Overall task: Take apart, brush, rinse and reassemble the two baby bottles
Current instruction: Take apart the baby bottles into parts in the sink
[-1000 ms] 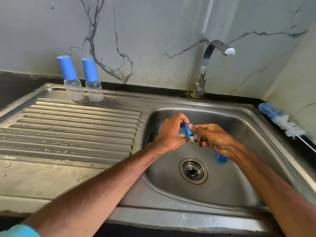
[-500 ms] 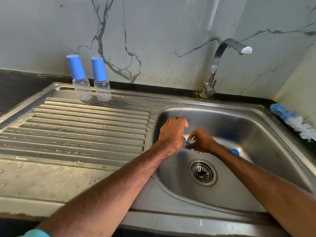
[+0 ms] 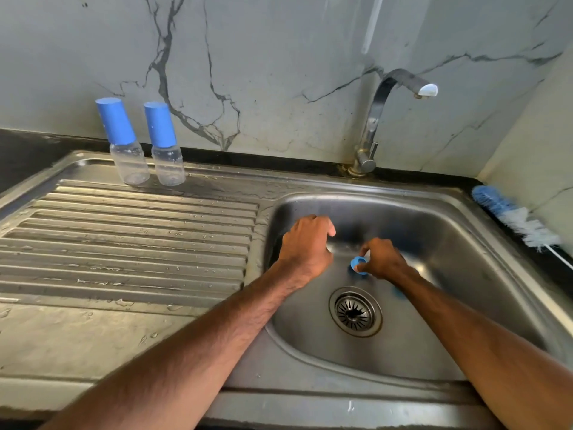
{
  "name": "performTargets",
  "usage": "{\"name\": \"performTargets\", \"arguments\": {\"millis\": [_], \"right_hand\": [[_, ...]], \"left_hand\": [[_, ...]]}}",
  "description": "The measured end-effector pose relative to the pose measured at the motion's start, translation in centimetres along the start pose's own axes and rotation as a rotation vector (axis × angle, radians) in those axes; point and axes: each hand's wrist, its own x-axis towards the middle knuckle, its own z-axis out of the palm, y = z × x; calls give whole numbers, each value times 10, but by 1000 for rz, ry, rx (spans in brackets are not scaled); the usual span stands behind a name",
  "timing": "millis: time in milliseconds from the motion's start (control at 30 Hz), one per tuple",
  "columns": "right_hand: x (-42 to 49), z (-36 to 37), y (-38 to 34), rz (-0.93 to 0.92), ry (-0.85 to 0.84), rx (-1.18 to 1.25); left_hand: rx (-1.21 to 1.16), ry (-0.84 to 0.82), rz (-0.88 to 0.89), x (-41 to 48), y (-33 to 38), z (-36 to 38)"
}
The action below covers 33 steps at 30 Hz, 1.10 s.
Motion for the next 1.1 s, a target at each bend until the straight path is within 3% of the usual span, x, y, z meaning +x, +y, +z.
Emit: {"name": "performTargets", "arguments": {"millis": [167,300,433,533,633,800,1100], "right_hand": [[-6,-1,-9,2,-55,-73],[-8,-29,-26,-16,40,-92],[-12,-38,-38,-45,76,362],[-19,-33,-46,79,-118,722],[-18,-28,-51,140,-277,884],[-21,-14,-60,110,-301,781],[-26,-3,-68,-129,-65,518]], "left_hand": [[1,4,-5,-1,1,0],[1,6,-12,-1,2,-2],[25,8,-24,-1,2,-5],[23,29,-33,0,2,-6],[21,62,-39,-1,2,-6],[26,76,-66,0,3,-8],[41,73,-53,-2,6,-6]]}}
